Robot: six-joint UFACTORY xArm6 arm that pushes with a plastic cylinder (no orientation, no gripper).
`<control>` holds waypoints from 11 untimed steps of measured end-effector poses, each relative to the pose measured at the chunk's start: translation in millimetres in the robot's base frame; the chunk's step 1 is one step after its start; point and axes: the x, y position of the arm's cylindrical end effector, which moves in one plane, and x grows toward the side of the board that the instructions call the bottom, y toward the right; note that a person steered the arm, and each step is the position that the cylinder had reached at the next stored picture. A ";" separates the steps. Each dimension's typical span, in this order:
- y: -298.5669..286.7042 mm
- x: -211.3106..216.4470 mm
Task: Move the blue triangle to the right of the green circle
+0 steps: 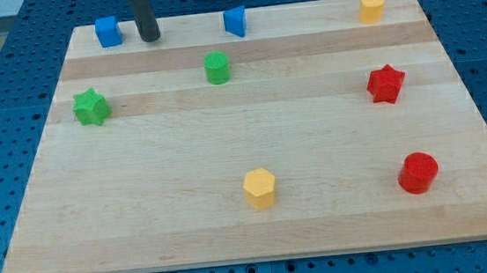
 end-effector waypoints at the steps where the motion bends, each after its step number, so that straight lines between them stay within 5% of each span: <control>1: 17.9 -15.1; 6: 137.5 -31.4; 11: 179.6 127.2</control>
